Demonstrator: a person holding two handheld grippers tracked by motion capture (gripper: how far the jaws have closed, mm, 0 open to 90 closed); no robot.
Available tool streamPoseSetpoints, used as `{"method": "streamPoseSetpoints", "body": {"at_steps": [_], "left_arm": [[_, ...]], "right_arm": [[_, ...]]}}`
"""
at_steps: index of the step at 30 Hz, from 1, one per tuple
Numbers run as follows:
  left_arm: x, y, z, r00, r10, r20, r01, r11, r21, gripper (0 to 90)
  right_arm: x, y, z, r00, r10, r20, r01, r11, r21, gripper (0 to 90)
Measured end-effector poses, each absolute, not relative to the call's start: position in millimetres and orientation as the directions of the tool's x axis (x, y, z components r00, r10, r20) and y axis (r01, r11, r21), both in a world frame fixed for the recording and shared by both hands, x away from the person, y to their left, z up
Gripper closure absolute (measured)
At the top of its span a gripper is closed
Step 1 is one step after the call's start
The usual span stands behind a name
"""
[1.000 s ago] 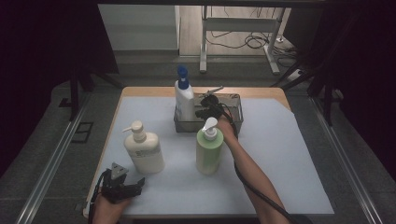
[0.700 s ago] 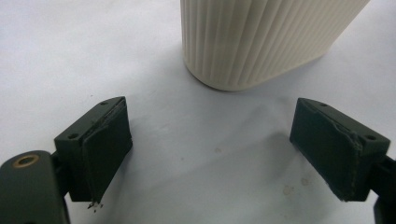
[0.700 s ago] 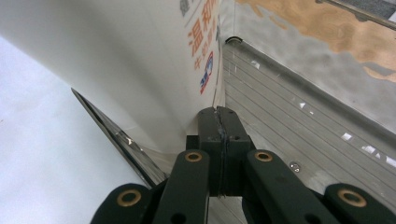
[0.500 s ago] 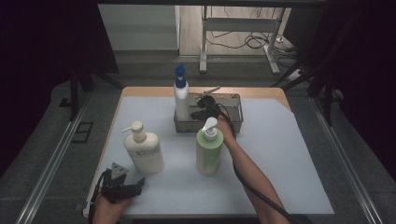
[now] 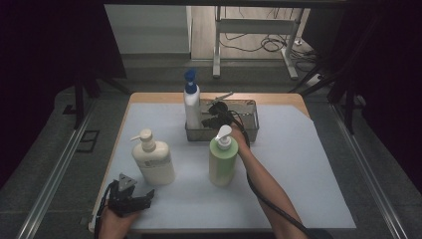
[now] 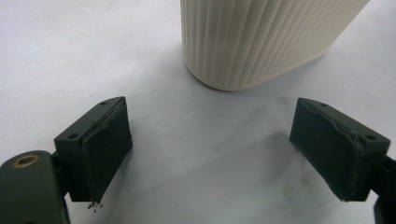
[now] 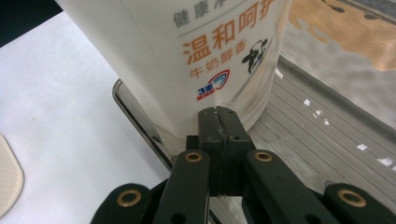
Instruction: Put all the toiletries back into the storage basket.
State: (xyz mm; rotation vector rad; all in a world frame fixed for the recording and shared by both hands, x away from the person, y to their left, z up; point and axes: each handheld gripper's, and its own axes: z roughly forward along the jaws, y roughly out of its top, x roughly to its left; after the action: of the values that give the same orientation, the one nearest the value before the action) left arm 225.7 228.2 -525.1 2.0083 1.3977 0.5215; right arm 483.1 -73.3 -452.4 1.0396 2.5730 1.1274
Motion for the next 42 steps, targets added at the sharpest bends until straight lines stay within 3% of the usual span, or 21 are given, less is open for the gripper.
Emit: {"method": "streamPoseSetpoints", "body": {"at_steps": [16,24,30,42], "left_arm": [[226,229,-525,0.360,0.932,-0.037,0.686,-0.237,0.688,12.4],[226,228,-525,0.360,0.932,-0.029,0.684,-0.242,0.689,12.8],[226,228,-525,0.362,0.932,-0.029,0.683,-0.243,0.689,12.8],[225,228,-525,0.361,0.932,-0.030,0.680,-0.241,0.692,12.6]], "right_arm": [[480,-82,-449,-0.749,0.651,0.121,0.530,0.480,0.699,79.1],[472,-93,-439,-0.751,0.651,0.115,0.515,0.468,0.718,62.7],[466,-101,-431,-0.755,0.647,0.106,0.502,0.467,0.728,45.0],[454,-112,-421,-0.761,0.646,0.058,0.468,0.485,0.739,27.7]]}}
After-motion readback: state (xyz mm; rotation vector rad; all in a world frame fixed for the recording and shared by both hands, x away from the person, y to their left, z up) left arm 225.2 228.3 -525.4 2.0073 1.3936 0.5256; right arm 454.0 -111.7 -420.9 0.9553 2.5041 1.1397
